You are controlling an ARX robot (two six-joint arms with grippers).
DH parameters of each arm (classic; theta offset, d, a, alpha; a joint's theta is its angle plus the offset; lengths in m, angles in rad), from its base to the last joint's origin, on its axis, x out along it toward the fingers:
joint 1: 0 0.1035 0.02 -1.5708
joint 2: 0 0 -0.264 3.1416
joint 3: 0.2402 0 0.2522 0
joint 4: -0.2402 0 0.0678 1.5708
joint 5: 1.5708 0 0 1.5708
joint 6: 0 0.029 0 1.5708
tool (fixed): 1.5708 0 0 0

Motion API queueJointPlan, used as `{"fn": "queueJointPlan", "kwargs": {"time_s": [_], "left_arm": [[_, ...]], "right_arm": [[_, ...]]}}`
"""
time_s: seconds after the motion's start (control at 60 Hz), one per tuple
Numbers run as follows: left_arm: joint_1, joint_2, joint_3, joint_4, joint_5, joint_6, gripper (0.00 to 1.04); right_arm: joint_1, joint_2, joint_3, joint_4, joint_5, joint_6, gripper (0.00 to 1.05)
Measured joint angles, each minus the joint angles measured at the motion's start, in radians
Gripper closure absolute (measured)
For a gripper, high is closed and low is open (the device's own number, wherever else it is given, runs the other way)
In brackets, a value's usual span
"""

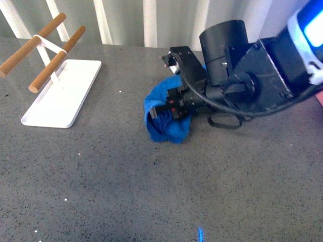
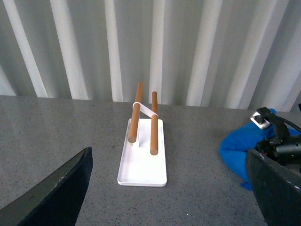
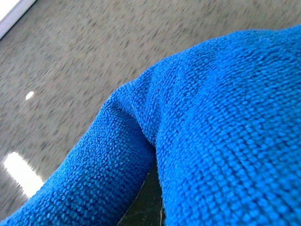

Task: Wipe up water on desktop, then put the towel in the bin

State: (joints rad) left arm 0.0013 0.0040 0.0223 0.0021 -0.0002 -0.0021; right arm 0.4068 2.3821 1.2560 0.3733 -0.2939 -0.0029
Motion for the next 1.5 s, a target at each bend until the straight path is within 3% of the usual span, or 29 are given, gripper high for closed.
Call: {"fn": "queueJointPlan", "kwargs": {"time_s": [0.3, 0.634, 1.117, 1.501], "left_arm": [[0.000, 0.000, 0.000, 0.000, 0.000, 0.000, 0.07], [0.000, 0.000, 0.000, 0.000, 0.000, 0.000, 0.07], [0.000, 0.000, 0.000, 0.000, 0.000, 0.000, 0.07], [0.000, 0.000, 0.000, 0.000, 0.000, 0.000, 0.07]], "right_arm": [[0.019, -0.274, -0.430, 0.059, 0.035, -0.106, 1.02], [-0.027, -0.547, -0.645, 0.044, 0.031, -0.230, 1.02], [-0.284, -0.707, -0.774, -0.047, -0.037, -0.409, 1.02], [-0.536, -0.661, -0.736, -0.085, -0.048, -0.535, 1.02]]}}
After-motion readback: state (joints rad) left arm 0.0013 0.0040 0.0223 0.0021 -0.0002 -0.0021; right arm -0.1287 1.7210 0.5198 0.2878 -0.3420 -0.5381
